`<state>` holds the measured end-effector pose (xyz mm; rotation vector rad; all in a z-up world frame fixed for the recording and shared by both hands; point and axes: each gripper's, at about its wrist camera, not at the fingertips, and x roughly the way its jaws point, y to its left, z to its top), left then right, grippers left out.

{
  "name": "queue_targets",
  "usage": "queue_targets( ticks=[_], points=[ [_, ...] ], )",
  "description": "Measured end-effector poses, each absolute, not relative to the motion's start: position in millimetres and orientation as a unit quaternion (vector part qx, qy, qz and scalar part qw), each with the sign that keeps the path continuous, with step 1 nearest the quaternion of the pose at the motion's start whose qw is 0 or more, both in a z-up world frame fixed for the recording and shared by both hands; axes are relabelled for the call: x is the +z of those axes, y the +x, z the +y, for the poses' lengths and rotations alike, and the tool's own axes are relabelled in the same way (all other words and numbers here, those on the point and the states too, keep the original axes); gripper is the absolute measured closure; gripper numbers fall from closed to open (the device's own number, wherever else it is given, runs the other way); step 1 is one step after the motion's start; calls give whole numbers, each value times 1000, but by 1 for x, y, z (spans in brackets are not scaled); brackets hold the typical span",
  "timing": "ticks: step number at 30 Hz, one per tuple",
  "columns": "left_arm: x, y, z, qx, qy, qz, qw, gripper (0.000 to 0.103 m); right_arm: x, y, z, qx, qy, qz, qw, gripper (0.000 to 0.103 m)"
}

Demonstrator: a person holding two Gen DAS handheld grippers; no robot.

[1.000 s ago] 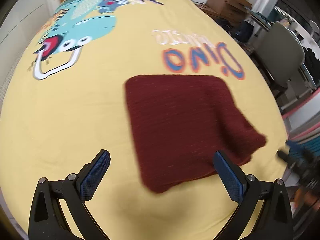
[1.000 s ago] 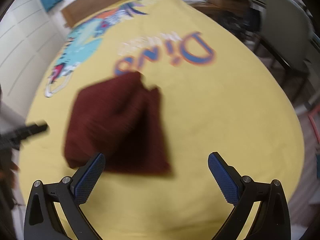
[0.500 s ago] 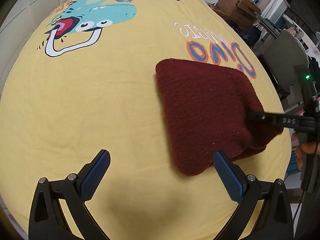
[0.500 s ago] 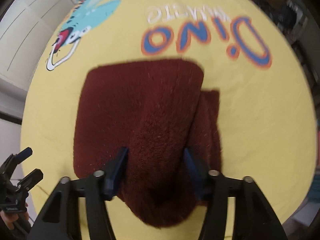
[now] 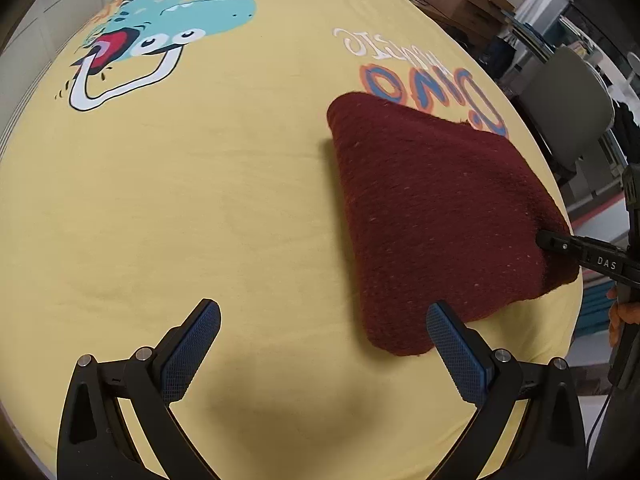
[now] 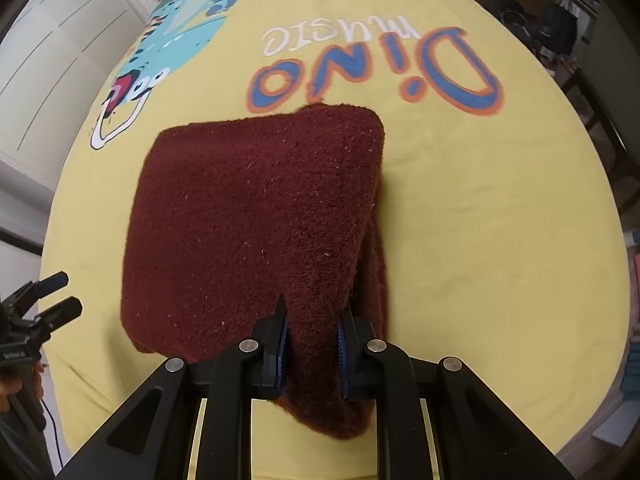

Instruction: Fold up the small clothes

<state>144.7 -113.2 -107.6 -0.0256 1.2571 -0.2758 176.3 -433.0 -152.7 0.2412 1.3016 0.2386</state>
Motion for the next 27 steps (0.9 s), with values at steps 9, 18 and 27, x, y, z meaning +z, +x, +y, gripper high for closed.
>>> queue_targets(
  ticks=[9,18,27],
  points=[
    [-120,142,-116,-127,-3,597,792,1,-196,151,-439,81,101,627,769,84],
    [-122,144,-122,-126,2,600,790,1,-203,148,-445,55,107,619,776,65],
    [-121,150,-143,-138,12,598,789,1,-191,150,-451,50,89,617,780,30]
  ],
)
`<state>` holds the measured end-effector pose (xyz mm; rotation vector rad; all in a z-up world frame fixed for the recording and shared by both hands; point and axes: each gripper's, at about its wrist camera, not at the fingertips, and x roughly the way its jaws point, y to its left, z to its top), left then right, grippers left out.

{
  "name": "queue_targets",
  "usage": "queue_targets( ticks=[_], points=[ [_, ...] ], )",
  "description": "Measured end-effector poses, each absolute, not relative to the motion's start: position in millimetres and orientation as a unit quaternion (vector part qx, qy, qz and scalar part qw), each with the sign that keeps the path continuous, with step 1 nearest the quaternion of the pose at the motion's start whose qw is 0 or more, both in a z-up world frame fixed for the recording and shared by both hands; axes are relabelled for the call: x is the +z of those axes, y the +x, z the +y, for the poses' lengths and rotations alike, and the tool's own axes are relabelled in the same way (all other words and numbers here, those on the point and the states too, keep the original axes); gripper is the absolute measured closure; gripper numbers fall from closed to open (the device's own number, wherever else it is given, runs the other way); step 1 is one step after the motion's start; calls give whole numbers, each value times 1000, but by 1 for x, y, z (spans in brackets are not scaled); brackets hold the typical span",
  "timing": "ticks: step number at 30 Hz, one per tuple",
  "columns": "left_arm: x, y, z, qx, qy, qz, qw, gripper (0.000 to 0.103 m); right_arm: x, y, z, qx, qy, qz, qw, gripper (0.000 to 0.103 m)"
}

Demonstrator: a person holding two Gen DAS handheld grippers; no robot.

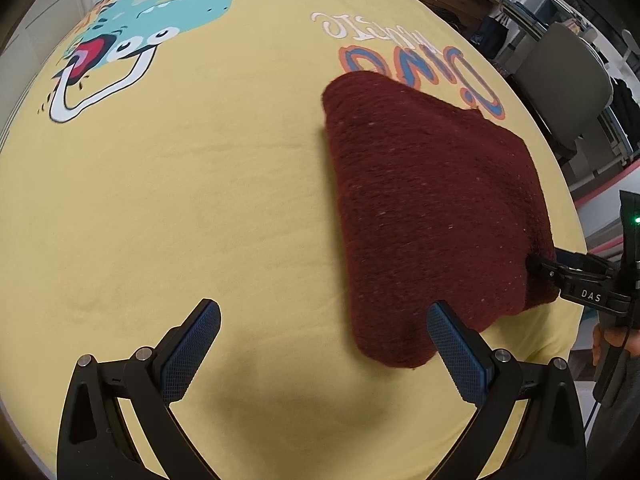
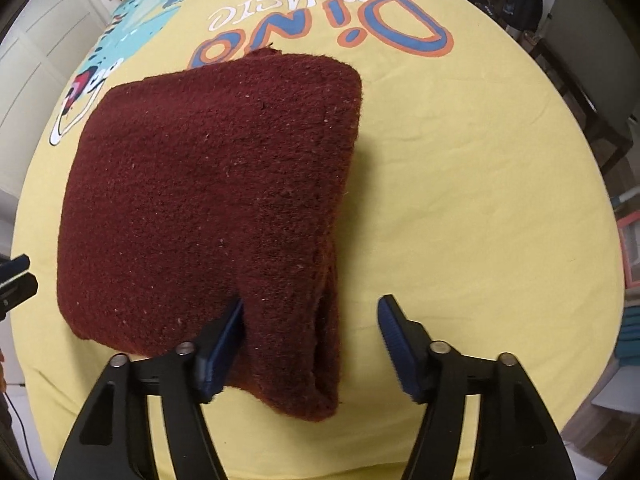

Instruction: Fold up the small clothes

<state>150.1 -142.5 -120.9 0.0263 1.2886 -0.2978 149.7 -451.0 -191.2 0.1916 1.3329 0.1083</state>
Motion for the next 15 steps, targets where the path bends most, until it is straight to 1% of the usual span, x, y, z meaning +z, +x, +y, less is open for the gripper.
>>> queue_targets(
  ticks=[2,4,6,8,9,12,15],
  points=[
    [-120,154,-148,-140,16,597,790,1,-185,149,-449,53,89,613,783,25],
    [-120,159,-155,-140,15,597,789,1,-177,152,-449,61,99,604,789,22],
    [-121,169,-162,-145,6,600,787,1,-170,159,-446,69,105,595,794,17],
    [-124,178,-171,-146,4,603,784,1,-167,167,-440,83,102,593,794,10],
    [-126,182,-177,-148,7,603,784,1,-167,172,-435,90,99,594,793,1],
    [-139,193,-194,-148,17,609,779,1,-179,181,-426,106,98,590,794,0],
    [-158,199,-207,-147,18,628,764,1,-203,188,-422,110,100,609,779,0]
  ],
)
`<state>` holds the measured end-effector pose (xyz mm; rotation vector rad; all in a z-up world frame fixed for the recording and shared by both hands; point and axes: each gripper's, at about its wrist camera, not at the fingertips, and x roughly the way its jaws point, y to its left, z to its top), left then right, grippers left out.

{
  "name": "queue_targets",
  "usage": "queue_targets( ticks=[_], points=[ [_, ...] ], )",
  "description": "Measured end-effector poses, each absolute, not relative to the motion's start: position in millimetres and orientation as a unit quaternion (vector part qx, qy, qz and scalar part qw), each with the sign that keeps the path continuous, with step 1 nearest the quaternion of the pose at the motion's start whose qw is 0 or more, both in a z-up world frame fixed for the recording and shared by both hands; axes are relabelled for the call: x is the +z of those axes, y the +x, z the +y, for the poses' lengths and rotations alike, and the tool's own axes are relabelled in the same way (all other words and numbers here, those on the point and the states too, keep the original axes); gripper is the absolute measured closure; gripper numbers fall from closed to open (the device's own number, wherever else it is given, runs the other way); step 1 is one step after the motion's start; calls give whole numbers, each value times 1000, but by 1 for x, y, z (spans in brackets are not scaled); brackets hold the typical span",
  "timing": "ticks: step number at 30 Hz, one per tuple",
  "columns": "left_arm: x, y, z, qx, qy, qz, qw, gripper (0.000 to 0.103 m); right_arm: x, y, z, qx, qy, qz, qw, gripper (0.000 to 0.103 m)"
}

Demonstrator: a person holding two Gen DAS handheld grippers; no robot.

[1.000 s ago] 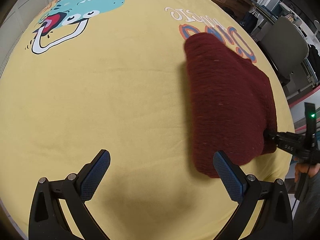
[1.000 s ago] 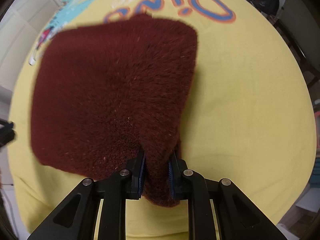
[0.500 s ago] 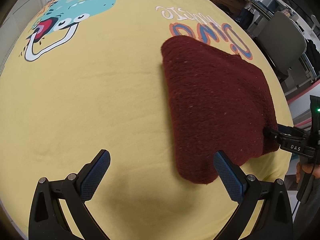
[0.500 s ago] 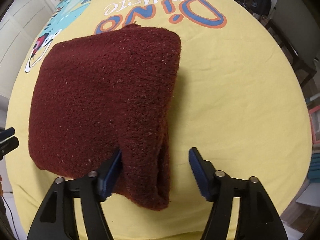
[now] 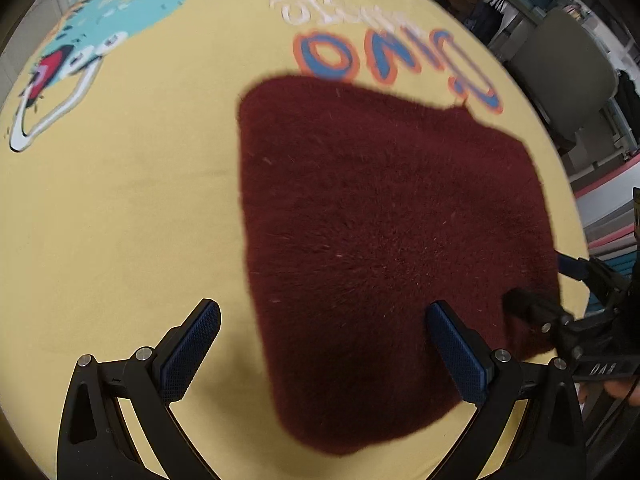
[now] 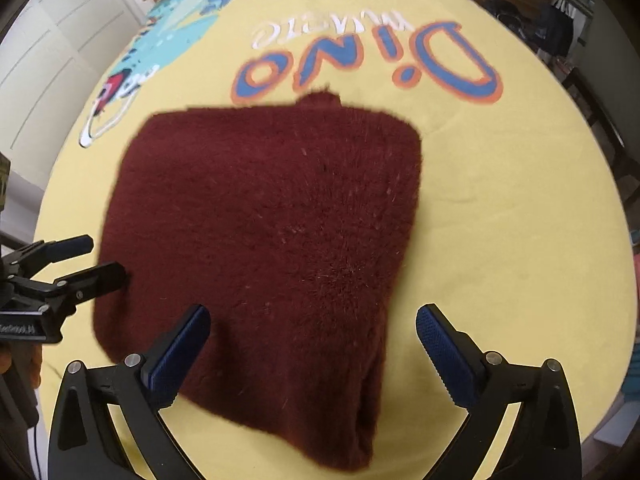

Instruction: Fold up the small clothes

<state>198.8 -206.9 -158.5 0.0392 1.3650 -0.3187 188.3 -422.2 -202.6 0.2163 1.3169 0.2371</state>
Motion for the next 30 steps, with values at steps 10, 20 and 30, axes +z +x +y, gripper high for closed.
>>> queue_targets(
  ticks=[10,20,30],
  points=[
    [-197,200,-214,-148,0,640,754,0,-248,181,-435,133,184,606,763,0],
    [-207,200,-220,-148,14,639,755,0,-249,188,-421,139,187,613,755,16],
    [-189,202,-221,-187,14,628,756,49,-211,187,-395,125,131,598,781,59]
  ],
)
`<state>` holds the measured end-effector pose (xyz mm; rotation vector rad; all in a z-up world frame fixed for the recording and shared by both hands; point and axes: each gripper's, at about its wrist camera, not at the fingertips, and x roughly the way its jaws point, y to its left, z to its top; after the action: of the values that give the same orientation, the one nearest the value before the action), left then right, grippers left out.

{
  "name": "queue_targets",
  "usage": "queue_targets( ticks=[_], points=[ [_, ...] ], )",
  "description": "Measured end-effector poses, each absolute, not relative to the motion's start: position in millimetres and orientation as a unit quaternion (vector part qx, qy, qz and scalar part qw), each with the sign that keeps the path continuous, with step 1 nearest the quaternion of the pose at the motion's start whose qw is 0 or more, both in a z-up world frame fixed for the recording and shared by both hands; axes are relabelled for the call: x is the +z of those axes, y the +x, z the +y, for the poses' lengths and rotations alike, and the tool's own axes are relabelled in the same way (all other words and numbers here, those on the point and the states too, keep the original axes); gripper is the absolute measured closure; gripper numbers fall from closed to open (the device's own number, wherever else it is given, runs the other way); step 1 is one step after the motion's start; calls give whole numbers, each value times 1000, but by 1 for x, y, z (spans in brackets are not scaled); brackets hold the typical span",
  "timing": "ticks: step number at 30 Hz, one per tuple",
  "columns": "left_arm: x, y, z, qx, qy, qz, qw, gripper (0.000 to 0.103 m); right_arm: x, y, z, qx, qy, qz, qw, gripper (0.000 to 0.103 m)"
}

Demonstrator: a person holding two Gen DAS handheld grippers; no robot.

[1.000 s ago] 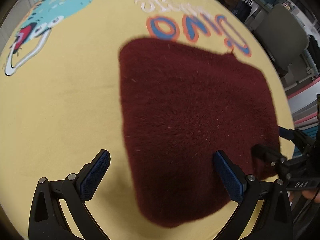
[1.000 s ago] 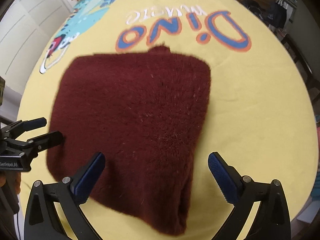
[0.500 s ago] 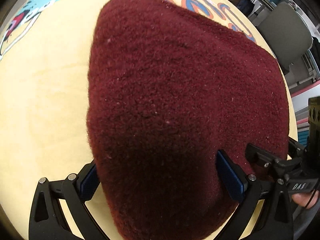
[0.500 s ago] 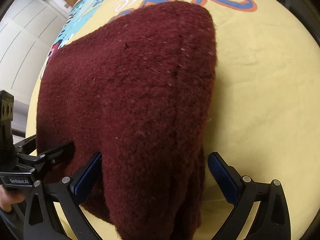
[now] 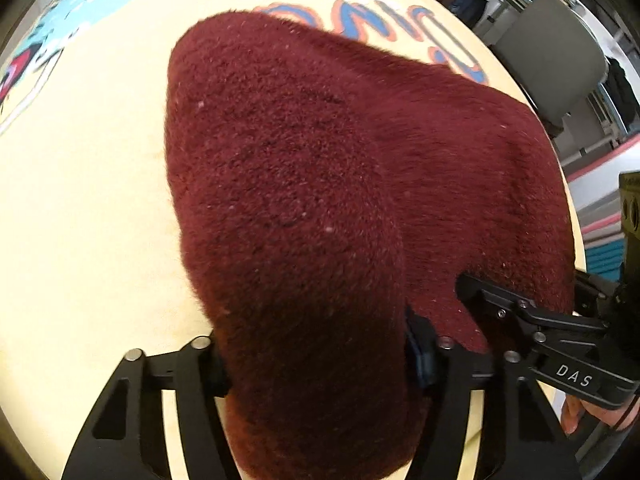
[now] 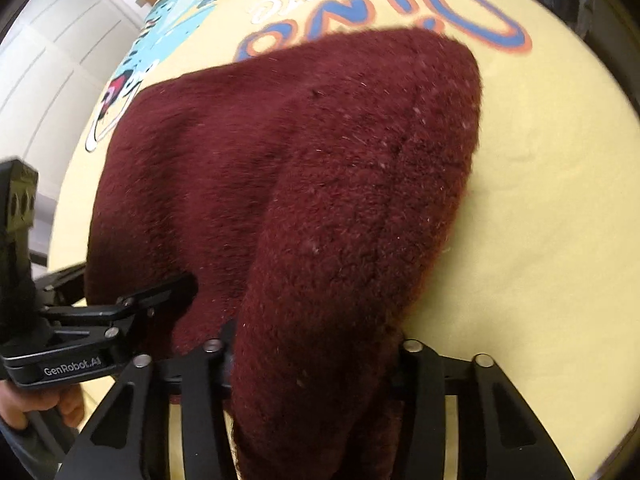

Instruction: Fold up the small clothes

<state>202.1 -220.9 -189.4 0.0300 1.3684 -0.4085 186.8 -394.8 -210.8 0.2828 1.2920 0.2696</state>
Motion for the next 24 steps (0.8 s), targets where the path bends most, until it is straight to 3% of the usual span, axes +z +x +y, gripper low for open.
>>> queue_targets(
  ticks=[3,13,18,24],
  points=[
    [-169,202,-214,-200,7,618,761,55,-186,185,-395,119,120,574,801,62],
    [-95,205,-133,-212,-28,559,801,55,-99,191,-342,155,84,510,842,64],
    [-97,202,-83,-185,-30,542,819,55,-103,196,-294,179,86,510,837,65],
    [-142,179,-55,-158,-46,578,800,55,-154,211,-253,189,68,552,809,64]
  ],
)
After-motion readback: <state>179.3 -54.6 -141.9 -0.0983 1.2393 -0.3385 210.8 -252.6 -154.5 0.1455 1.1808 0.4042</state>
